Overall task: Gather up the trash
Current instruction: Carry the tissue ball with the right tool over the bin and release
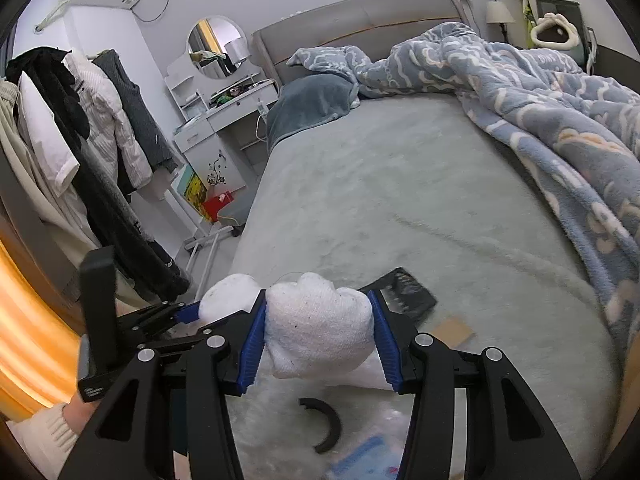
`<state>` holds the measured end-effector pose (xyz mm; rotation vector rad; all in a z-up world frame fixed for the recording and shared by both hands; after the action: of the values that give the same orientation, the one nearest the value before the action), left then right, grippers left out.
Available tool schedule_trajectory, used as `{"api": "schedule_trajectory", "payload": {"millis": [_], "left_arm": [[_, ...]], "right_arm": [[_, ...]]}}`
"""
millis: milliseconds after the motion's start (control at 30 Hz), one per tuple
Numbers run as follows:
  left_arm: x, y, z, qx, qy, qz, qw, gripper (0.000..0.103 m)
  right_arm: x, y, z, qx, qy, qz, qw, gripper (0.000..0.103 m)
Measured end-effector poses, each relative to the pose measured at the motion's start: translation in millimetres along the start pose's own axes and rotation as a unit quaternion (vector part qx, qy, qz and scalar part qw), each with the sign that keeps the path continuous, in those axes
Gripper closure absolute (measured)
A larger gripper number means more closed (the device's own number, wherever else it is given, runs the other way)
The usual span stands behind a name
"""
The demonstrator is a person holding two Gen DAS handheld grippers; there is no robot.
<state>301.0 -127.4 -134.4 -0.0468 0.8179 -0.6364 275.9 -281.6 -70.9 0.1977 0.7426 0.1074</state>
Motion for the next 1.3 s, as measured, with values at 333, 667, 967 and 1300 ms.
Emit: {"api": "schedule_trajectory", "payload": {"millis": [333, 667, 967, 1300], "left_arm": [[-31, 26, -34, -0.007, 0.019, 0.005, 0.9998, 0.052], [-55, 78, -81, -0.043, 0.063, 0.023, 0.9969, 0.051], [-71, 131, -132, -0.078, 0.116, 0.030, 0.9898, 0.051], [-71, 173, -192, -0.128, 0.194, 0.018, 0.9725, 0.049]], "right_arm": [[11, 70, -11, -0.023, 0.010, 0.026, 0.999, 0.053], [32, 144, -28, -0.066, 0.033, 0.053, 0.996, 0.053], [61, 191, -61, -0.109, 0.076, 0.065, 0.989, 0.053], [87, 233, -97, -0.146, 0.127, 0.074, 0.978, 0.053]]}}
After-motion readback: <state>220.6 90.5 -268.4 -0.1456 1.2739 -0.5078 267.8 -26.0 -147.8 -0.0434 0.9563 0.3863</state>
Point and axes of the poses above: each gripper's, at about its wrist camera, not at the fingertips, and x roughly the way its jaws point, y to its left, z to its top, the point moved 8 cm from there along x, roughly the way its jaws point, and after that the axes turned 15 degrees about -z, right-handed, at the moved point
